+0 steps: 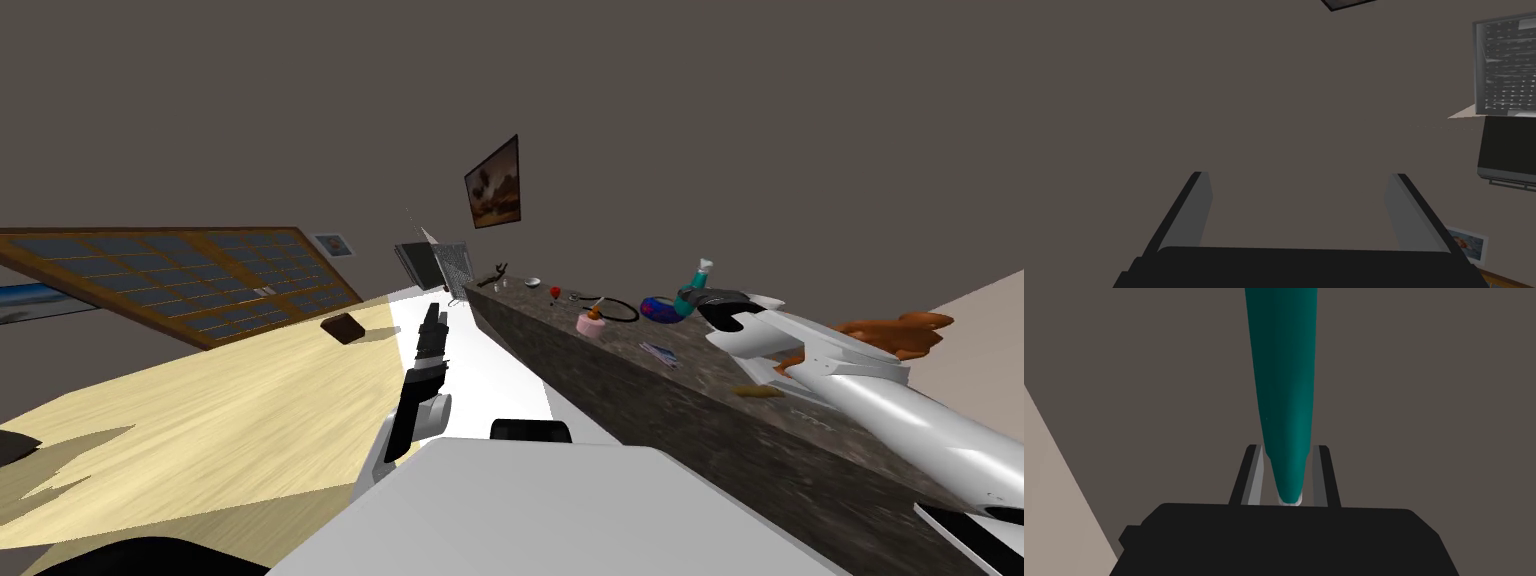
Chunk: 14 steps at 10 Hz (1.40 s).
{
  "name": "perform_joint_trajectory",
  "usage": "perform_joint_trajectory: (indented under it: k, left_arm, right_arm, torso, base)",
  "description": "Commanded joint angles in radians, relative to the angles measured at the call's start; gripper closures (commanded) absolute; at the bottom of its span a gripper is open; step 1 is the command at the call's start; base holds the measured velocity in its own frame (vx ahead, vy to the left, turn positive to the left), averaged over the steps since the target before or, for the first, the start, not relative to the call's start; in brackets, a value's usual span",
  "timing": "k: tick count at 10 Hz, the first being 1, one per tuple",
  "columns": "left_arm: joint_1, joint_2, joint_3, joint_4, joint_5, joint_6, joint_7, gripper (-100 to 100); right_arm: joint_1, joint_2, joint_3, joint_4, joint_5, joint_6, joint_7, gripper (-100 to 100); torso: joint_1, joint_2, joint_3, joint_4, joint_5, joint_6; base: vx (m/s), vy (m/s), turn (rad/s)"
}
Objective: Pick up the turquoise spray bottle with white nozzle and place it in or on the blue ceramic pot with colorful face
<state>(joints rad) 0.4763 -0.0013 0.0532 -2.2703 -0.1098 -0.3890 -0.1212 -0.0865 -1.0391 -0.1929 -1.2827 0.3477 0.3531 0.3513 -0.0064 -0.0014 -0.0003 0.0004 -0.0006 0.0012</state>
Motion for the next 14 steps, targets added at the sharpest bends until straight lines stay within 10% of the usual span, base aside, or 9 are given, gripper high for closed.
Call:
perform_joint_trajectory:
  k: [1,13,14]
  left_arm:
    - [0.000,0.000,0.000,0.000,0.000,0.000,0.000,0]
    - [0.000,0.000,0.000,0.000,0.000,0.000,0.000,0]
    - [0.000,0.000,0.000,0.000,0.000,0.000,0.000,0]
  right_arm:
    - [0.006,-0.020,0.014,0.006,-0.030,0.018,-0.016,100]
    - [0.075,-0.159,0.121,0.046,-0.241,0.116,-0.113,100]
    - [0.076,-0.161,0.121,0.046,-0.243,0.118,-0.115,-100]
  torso:
    - [0.000,0.000,0.000,0.000,0.000,0.000]
    - [-0.005,-0.003,-0.001,0.000,-0.002,0.000]
    - [0.000,-0.001,0.000,0.000,-0.001,0.001]
  base:
    - [0.042,-0.116,0.097]
    - [0.059,-0.144,0.116]
    - [0.005,-0.013,-0.002]
